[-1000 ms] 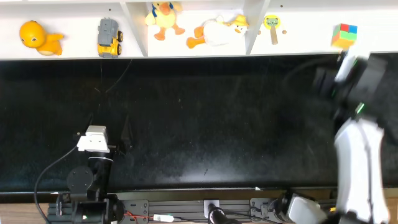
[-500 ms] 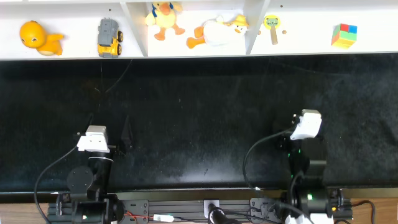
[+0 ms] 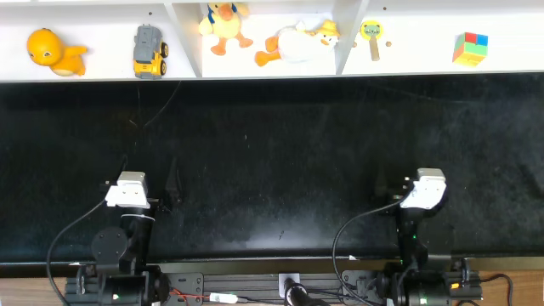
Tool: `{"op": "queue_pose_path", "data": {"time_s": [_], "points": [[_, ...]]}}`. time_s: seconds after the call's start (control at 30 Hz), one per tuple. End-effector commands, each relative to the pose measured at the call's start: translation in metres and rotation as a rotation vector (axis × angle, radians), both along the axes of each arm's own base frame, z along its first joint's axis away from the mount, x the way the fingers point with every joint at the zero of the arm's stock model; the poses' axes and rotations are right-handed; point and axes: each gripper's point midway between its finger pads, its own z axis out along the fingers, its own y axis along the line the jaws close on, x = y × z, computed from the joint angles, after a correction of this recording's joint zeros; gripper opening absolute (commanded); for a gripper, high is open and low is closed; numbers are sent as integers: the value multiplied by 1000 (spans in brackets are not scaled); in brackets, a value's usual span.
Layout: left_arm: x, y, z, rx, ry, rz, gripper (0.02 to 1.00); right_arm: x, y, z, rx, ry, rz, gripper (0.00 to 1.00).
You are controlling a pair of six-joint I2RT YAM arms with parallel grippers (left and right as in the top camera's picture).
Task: Store Toys
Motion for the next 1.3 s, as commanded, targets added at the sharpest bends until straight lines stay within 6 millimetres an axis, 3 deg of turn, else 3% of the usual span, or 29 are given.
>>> {"op": "queue_pose_path", "data": {"time_s": [0.03, 0.2, 1.3], "points": [[0, 0, 1, -9, -6, 4, 998, 4, 8, 8, -92, -48, 70, 996], [0, 0, 1, -9, -6, 4, 998, 17, 10, 28, -219, -235, 87, 993], [0, 0, 1, -9, -6, 4, 998, 17, 10, 28, -227, -231, 93, 996]]}}
